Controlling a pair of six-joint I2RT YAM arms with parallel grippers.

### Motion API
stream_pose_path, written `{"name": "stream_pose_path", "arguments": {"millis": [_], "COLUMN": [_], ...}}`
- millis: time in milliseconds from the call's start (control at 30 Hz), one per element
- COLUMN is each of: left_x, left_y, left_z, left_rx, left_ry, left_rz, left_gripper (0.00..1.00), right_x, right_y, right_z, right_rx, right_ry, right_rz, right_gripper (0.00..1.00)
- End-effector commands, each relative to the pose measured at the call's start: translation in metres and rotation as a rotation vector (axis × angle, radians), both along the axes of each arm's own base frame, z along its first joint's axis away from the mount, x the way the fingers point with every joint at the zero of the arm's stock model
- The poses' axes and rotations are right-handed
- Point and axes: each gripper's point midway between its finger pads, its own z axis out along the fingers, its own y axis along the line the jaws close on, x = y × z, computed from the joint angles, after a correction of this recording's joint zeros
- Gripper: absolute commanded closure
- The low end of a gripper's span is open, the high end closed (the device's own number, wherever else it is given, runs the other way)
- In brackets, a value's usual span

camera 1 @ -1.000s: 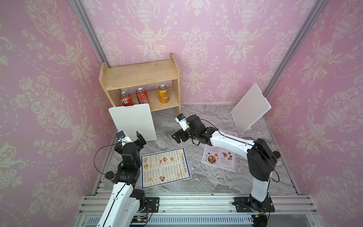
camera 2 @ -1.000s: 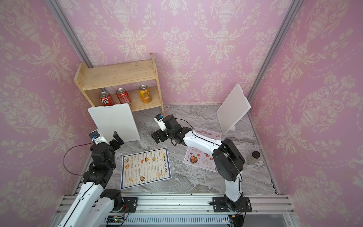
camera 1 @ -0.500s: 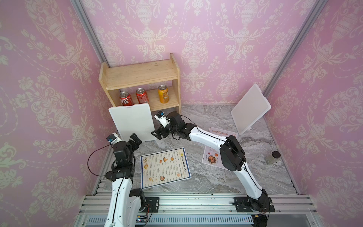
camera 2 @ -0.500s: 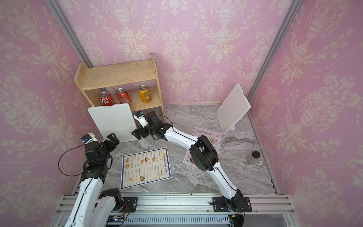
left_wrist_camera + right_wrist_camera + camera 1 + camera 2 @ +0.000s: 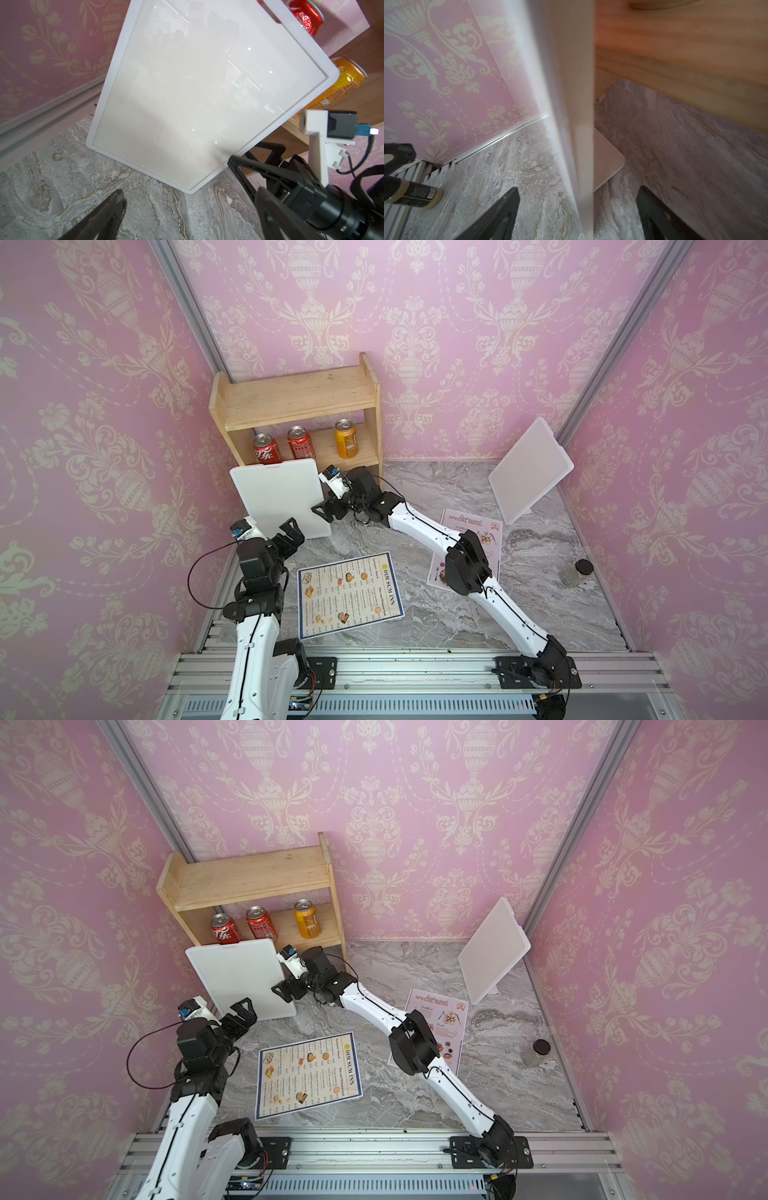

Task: Insert the menus into the narrow rack
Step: Move the narrow rack to the center of the board.

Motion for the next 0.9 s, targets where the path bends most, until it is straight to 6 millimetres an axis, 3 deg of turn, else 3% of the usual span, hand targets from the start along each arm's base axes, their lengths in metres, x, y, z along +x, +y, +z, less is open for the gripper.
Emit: {"name": "stream_pose_path", "arguments": {"millis": [0, 533, 867], "left_x": [0.004, 0.004, 0.005], "left_y": [-0.004, -0.006, -0.006], "left_z": [0.018, 0.017, 0.01], "left_rx": [-0.013, -0.006, -0.016], "left_ry": [-0.046, -0.051, -0.044], "left_rz": [-0.029, -0.047, -0.045], "left_gripper": [0.01, 0.01, 0.01], "right_x": [-0.002, -0.016, -0.024], "right_y": [0.006, 0.017, 0.009], "right_z": [0.008, 0.002, -0.004], "right_rx": [0.035, 0.051, 0.001], "right_ry": [-0.013, -0.008, 0.003], "right_rz": [0.034, 0.107, 0.119], "right_gripper": [0.13, 0.55, 0.67]}}
